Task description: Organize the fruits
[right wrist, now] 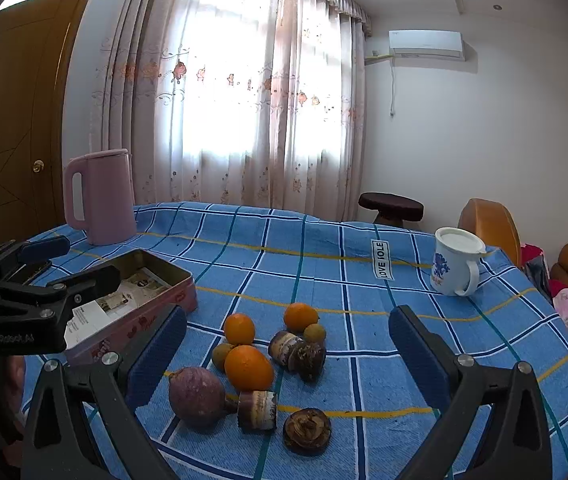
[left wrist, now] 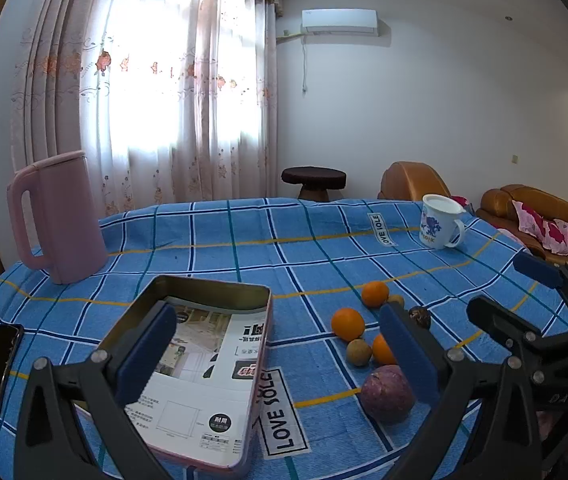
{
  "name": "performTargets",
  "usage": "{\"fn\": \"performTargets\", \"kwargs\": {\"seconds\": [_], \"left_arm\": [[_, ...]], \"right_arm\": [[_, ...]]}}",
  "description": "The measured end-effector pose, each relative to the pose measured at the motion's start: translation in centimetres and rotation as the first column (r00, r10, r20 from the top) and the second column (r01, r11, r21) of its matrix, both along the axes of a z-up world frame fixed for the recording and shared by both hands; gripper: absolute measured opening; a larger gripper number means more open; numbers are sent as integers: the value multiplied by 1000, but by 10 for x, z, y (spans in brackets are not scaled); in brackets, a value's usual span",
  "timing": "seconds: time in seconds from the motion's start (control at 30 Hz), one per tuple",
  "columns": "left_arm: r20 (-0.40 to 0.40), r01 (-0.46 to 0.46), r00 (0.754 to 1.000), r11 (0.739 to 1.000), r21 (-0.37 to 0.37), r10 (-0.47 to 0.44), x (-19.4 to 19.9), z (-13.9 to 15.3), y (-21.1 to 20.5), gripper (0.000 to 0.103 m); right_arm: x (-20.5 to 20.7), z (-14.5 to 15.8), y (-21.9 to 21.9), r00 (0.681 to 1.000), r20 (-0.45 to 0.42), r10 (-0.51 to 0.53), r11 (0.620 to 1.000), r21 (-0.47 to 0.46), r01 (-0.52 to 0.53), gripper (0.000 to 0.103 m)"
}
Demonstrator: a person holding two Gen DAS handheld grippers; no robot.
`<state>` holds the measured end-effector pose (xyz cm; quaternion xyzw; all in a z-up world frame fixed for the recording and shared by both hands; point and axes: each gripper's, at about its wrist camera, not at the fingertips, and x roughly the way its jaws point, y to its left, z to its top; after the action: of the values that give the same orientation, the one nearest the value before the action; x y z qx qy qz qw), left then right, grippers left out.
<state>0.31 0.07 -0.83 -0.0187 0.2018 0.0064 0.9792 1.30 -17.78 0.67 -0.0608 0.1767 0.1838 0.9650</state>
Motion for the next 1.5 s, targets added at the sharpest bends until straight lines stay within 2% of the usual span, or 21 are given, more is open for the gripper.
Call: {"fn": "performTargets", "kwargs": {"seconds": [1.5], "left_arm": [[-13, 1, 1000, 1000, 5, -1, 1, -3, -2, 103]], "right_arm": [[1, -8, -2, 1000, -24, 4, 1000, 8, -4, 102]]}}
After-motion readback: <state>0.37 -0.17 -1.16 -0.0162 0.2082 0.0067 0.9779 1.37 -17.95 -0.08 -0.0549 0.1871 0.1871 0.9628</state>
